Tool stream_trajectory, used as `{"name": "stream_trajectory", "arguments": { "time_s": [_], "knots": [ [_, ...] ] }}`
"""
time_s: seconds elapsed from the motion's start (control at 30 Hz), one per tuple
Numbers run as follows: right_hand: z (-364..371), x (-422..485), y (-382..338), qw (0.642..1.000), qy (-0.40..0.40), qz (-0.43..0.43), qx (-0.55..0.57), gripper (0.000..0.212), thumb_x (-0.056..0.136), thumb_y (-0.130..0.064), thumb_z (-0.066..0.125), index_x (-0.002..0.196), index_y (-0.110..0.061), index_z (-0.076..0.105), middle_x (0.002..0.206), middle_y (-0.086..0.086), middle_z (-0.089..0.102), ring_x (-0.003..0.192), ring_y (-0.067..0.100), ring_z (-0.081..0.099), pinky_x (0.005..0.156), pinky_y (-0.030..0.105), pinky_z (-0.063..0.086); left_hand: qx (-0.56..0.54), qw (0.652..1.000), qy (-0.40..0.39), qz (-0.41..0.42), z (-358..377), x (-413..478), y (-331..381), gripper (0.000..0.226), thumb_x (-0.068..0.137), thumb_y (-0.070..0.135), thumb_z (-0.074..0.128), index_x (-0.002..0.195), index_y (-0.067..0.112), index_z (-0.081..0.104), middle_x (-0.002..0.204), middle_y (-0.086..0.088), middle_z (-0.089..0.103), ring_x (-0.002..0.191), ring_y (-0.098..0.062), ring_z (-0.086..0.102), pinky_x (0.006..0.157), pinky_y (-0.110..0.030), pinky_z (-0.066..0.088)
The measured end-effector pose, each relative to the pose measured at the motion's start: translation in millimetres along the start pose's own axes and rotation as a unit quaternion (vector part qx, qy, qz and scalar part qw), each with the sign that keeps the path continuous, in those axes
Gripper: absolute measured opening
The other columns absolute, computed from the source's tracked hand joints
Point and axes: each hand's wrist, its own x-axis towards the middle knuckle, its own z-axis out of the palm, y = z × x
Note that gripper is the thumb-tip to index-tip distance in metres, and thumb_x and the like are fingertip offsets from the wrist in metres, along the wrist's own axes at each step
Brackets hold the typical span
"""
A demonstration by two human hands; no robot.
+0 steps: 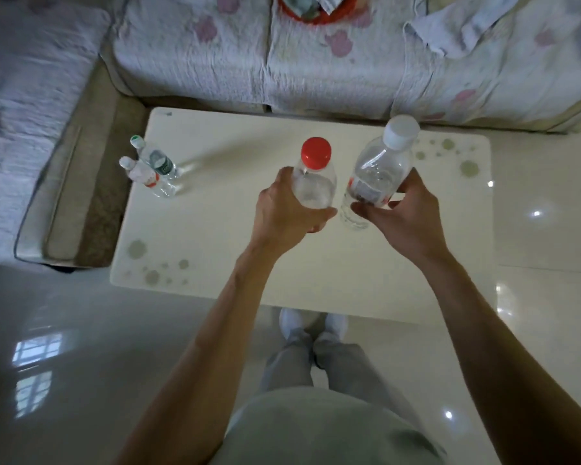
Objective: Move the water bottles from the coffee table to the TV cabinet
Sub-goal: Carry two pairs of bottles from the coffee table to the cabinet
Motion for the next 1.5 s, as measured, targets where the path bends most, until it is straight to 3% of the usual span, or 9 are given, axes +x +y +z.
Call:
{"name": "stream_trajectory", "arguments": {
  "time_s": [0.2,0.4,0.73,0.83,0.93,1.0,1.17,1.5],
  "knots": [
    [-38,-26,-32,0.999,0.038,-0.027,0.016,0.067,0.059,-0.055,0.077,0.114,-0.025,0.054,0.102,-0.009,0.067,0.094,0.009,0.064,0.083,0.039,0.056,-0.016,0.999,0.007,0.030,-13,-31,34,0.078,0.055,0.046,0.086,0.121,0.021,0.053,0.107,0.005,0.066,0.095,-0.017,0.061,0.080,-0.031,0.052],
    [-72,-40,-43,0.997,0.041,-0.055,0.026,0.064,0.059,-0.052,0.080,0.113,-0.027,0.057,0.098,-0.013,0.068,0.091,0.005,0.064,0.083,0.038,0.056,-0.032,0.998,0.041,0.036,-18,-55,69,0.075,0.051,0.047,0.087,0.116,0.025,0.057,0.103,0.008,0.068,0.095,-0.017,0.063,0.082,-0.034,0.055],
    [-145,-37,-16,0.991,-0.040,-0.128,-0.020,0.069,0.059,-0.058,0.078,0.118,-0.031,0.055,0.105,-0.013,0.066,0.096,0.009,0.063,0.086,0.039,0.055,-0.041,0.994,0.103,0.019,24,-98,125,0.072,0.054,0.041,0.087,0.117,0.023,0.057,0.104,0.006,0.067,0.096,-0.017,0.062,0.085,-0.038,0.055],
    [-163,-35,-7,0.986,-0.056,-0.153,-0.036,0.067,0.060,-0.057,0.079,0.116,-0.027,0.056,0.103,-0.012,0.067,0.093,0.010,0.063,0.084,0.039,0.056,-0.039,0.993,0.111,0.012,42,-109,133,0.074,0.056,0.043,0.086,0.120,0.022,0.056,0.106,0.007,0.067,0.096,-0.016,0.062,0.083,-0.033,0.054],
    [-172,-35,-2,0.982,-0.070,-0.167,-0.048,0.066,0.062,-0.054,0.081,0.116,-0.024,0.056,0.104,-0.008,0.067,0.094,0.014,0.064,0.084,0.040,0.055,-0.039,0.993,0.112,-0.002,55,-122,136,0.069,0.059,0.044,0.085,0.118,0.024,0.056,0.104,0.010,0.064,0.094,-0.013,0.060,0.072,-0.018,0.046],
    [-173,-35,-1,0.980,-0.080,-0.173,-0.050,0.065,0.063,-0.052,0.082,0.115,-0.025,0.055,0.104,-0.008,0.066,0.095,0.015,0.063,0.084,0.041,0.055,-0.038,0.992,0.117,-0.014,58,-131,136,0.066,0.060,0.042,0.085,0.117,0.023,0.056,0.101,0.010,0.064,0.091,-0.012,0.059,0.066,-0.012,0.040],
    [-160,-38,-13,0.968,-0.120,-0.213,-0.064,0.068,0.063,-0.054,0.081,0.118,-0.024,0.054,0.108,-0.008,0.066,0.098,0.015,0.063,0.087,0.040,0.054,-0.040,0.986,0.156,-0.033,47,-152,125,0.067,0.059,0.044,0.084,0.116,0.024,0.057,0.101,0.010,0.065,0.090,-0.012,0.060,0.066,-0.012,0.041],
    [-86,-85,-61,0.923,-0.234,-0.287,-0.101,0.071,0.061,-0.058,0.079,0.118,-0.030,0.050,0.113,-0.007,0.066,0.102,0.018,0.063,0.089,0.043,0.053,-0.031,0.956,0.273,-0.107,-8,-225,48,0.073,0.057,0.047,0.085,0.118,0.025,0.053,0.104,0.010,0.064,0.093,-0.012,0.061,0.075,-0.022,0.048]
  ]
}}
